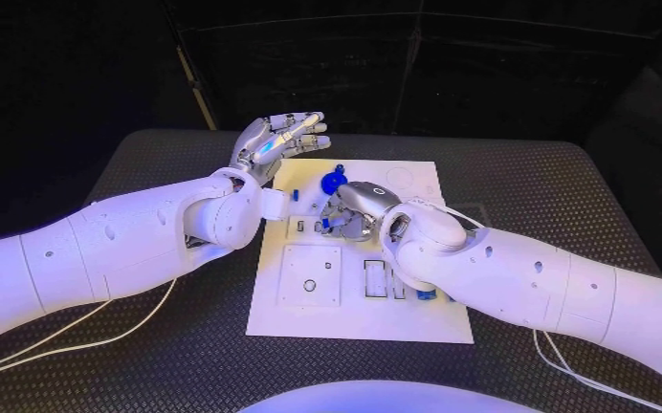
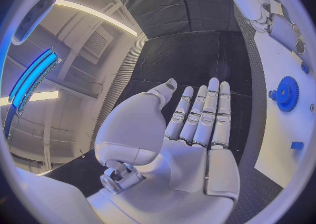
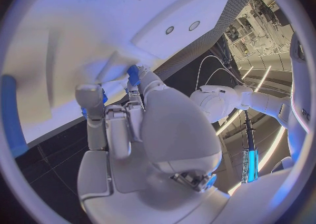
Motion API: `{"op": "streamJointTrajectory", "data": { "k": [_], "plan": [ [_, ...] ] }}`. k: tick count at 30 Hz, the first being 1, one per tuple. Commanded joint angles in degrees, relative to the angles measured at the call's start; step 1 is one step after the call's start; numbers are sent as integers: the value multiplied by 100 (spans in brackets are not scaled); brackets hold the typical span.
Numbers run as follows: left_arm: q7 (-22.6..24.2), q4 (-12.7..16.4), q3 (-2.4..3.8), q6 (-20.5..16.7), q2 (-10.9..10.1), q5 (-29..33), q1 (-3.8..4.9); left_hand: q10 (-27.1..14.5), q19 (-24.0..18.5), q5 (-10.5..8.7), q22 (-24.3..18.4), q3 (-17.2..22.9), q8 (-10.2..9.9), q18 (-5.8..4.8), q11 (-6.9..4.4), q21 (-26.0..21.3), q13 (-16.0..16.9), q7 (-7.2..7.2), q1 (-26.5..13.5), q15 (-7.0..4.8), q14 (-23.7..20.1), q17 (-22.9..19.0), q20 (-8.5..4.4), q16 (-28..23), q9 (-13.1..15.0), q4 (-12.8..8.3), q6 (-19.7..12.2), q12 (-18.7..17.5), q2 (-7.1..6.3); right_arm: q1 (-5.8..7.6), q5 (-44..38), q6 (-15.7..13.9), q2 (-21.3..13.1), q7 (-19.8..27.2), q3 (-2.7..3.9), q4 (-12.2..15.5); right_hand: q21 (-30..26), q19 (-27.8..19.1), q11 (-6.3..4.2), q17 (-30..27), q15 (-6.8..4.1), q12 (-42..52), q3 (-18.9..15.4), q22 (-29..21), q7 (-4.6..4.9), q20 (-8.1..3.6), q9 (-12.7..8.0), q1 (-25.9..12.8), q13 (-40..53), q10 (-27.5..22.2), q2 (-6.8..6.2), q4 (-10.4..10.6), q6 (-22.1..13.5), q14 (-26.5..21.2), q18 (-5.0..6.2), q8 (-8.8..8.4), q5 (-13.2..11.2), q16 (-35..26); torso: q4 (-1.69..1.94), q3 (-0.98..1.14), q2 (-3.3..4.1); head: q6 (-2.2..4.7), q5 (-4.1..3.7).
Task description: Assemble the parts on the task board
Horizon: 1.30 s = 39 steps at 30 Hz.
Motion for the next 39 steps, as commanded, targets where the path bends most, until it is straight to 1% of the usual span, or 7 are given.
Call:
{"op": "streamJointTrajectory", "data": {
  "k": [1, 4, 7, 15, 20, 30, 39],
  "plan": [
    [39, 8, 6, 39, 6, 0, 11, 26, 40, 13, -6, 14, -33, 55, 1, 13, -8, 369, 3, 5, 45, -9, 1, -25, -9, -22, 32, -36, -16, -14, -101, 205, 6, -102, -28, -47, -15, 8, -7, 1219, -23, -18, 14, -11, -20, -37, 3, -20, 313, -50, -38, -8, 45, 533, -40, 12, -27, 12, -5, 2, 1, -8, 11],
    [39, 8, 6, 40, 5, 0, 11, 26, 40, 13, -6, 14, -33, 55, 1, 13, -8, 369, 3, 5, 45, -9, 1, -25, -9, -22, 32, -36, -16, -15, -139, 244, 11, -122, -31, -59, -15, 8, -7, 1219, -23, -18, 14, -11, -20, -37, 3, -20, 313, -50, -38, -8, 45, 533, -40, 12, -27, 12, -4, -1, 1, -13, 11],
    [38, 8, 6, 41, 5, 0, 11, 26, 40, 13, -6, 14, -33, 55, 1, 13, -8, 369, 3, 5, 45, -9, 1, -25, -9, -22, 32, -36, -16, -15, -166, 272, 13, -143, -32, -65, -19, 5, -5, 1214, -22, -23, 12, -18, -18, -36, 0, -30, 309, -53, -48, -8, 38, 532, -39, 8, -33, 10, -5, 1, -1, -21, 16],
    [36, 8, 6, 40, 2, 0, 11, 26, 40, 13, -6, 14, -33, 55, 1, 13, -8, 369, 3, 5, 45, -9, 1, -25, -9, -22, 32, -36, -16, -15, -286, 355, 10, -251, -34, -67, -37, -7, 25, 1203, 0, -143, 10, -41, 22, -22, -25, -95, 175, -151, -124, -11, -60, 529, -38, -51, -49, 6, -5, 1, 0, -25, 20],
    [35, 9, 6, 41, 2, 0, 11, 26, 40, 13, -6, 14, -33, 55, 1, 13, -8, 369, 3, 5, 45, -9, 1, -25, -9, -22, 32, -36, -16, -15, -345, 424, 11, -304, -34, -64, -44, -10, 39, 1198, 13, -171, 17, -48, 38, -12, -33, -98, 148, -173, -163, -31, -101, 528, -38, -75, -46, 4, -5, 1, 1, -40, 52],
    [35, 9, 6, 41, 2, 0, 11, 26, 40, 13, -6, 14, -33, 55, 1, 13, -8, 369, 3, 5, 45, -9, 1, -25, -9, -22, 32, -36, -16, -15, -413, 527, 16, -394, -35, -62, -60, -20, 76, 1188, 43, -216, 12, -69, 81, 14, -44, -158, 105, -212, -251, -35, -190, 526, -36, -129, -51, 0, -7, 3, -2, -44, 35],
    [32, 7, 6, 40, 1, 0, 11, 26, 40, 13, -6, 14, -33, 55, 1, 13, -8, 369, 3, 5, 45, -9, 1, -25, -9, -22, 32, -36, -16, -15, -436, 526, 13, -434, -35, -63, -80, -37, 109, 1165, 73, -295, -8, -97, 117, 42, -49, -240, 22, -280, -342, -16, -282, 520, -32, -179, -40, -8, -7, 4, 1, -45, 40]
  ]
}}
